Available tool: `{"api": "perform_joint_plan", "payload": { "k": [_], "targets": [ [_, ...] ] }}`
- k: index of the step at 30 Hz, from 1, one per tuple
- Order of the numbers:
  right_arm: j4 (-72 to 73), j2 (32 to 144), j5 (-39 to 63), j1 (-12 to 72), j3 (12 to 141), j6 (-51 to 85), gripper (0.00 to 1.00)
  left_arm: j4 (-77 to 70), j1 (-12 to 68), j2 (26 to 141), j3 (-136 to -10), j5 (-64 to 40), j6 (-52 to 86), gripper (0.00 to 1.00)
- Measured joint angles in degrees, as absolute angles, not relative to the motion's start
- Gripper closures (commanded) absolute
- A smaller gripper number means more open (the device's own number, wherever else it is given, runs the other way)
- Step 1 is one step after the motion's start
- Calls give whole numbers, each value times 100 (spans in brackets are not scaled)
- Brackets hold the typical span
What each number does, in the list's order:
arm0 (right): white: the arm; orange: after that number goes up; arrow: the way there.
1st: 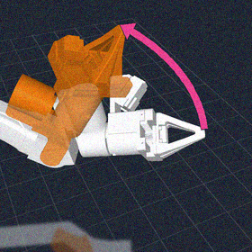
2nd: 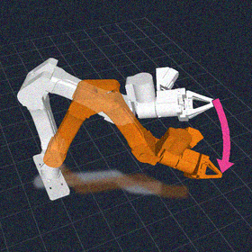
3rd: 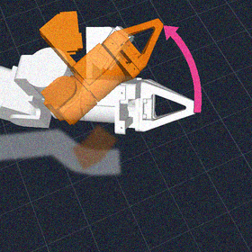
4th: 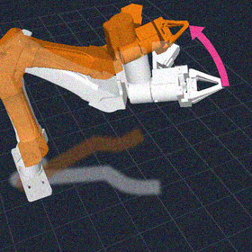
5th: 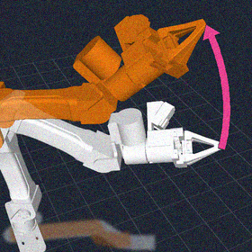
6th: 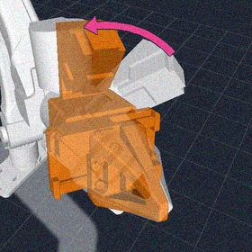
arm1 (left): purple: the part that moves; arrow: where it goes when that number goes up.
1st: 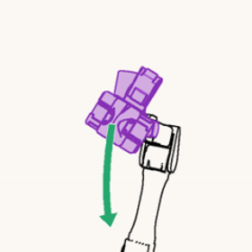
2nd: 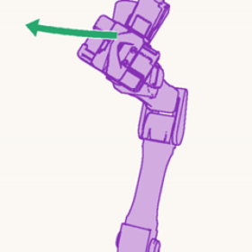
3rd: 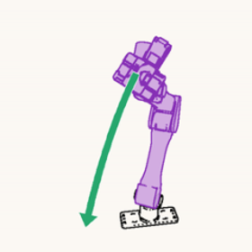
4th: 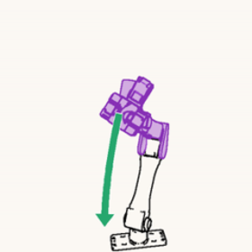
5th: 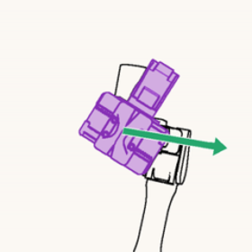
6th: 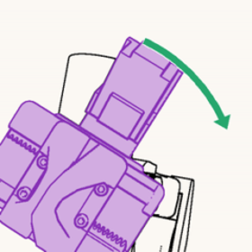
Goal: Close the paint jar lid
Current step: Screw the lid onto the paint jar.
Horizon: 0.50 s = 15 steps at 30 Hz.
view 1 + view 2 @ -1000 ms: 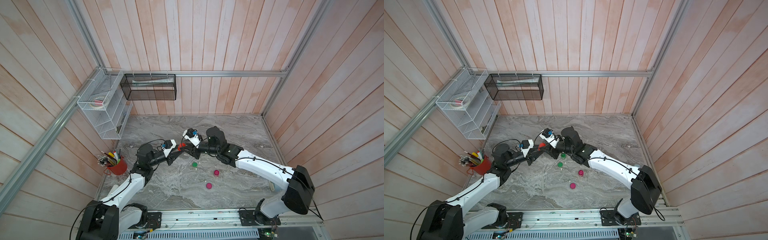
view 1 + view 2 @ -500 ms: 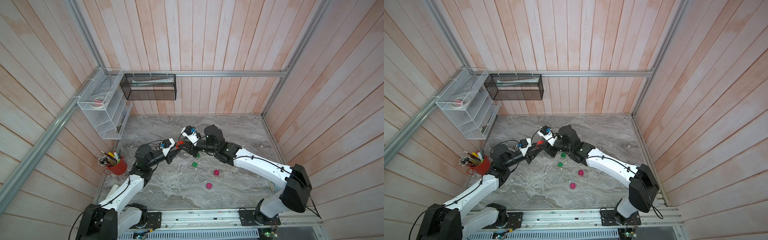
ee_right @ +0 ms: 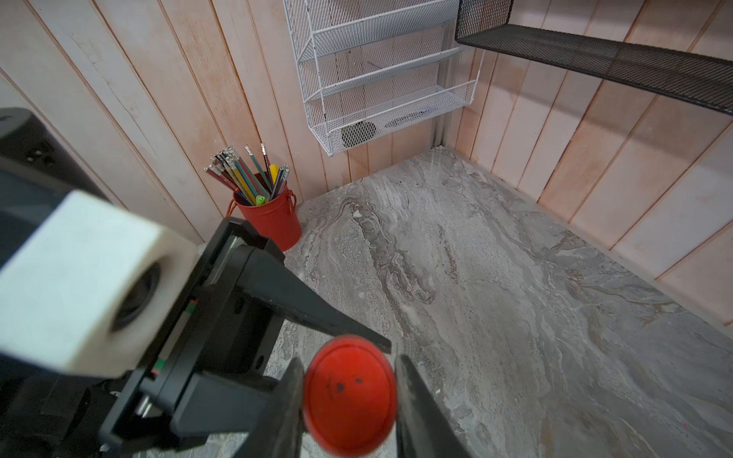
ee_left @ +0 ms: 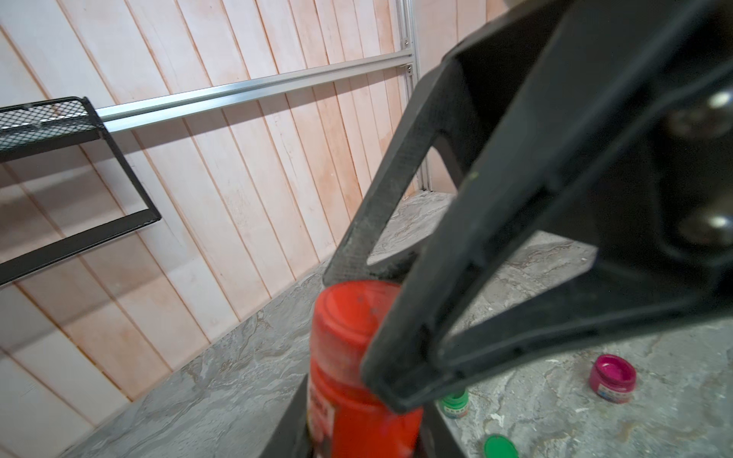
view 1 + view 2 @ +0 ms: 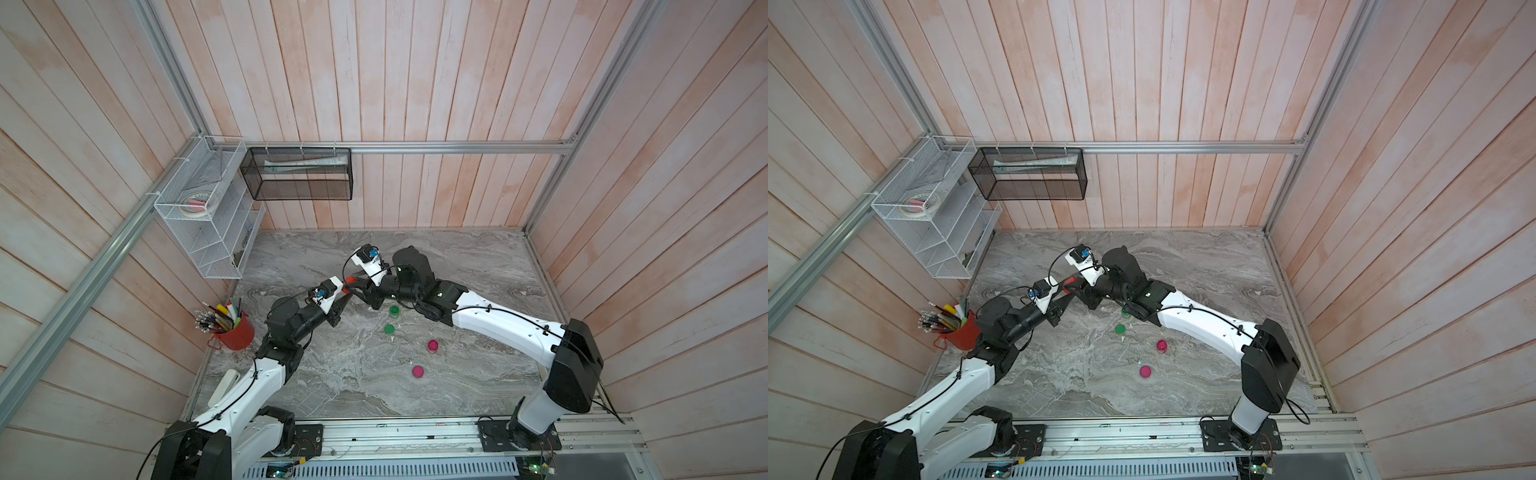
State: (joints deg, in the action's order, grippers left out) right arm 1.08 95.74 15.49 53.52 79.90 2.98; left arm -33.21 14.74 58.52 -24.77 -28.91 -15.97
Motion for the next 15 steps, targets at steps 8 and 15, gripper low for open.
{"api": "perform_joint_plan", "payload": {
  "k": [8, 15],
  "targets": [
    [-8, 10001, 1192, 5470, 8495, 1210, 73, -3387, 1518, 5771, -2394, -2049, -1699, 72],
    [-27, 10342, 729, 5634, 8836, 1702, 70, -3317, 1516, 5758, -2355, -1520, -1702, 72]
  ]
}}
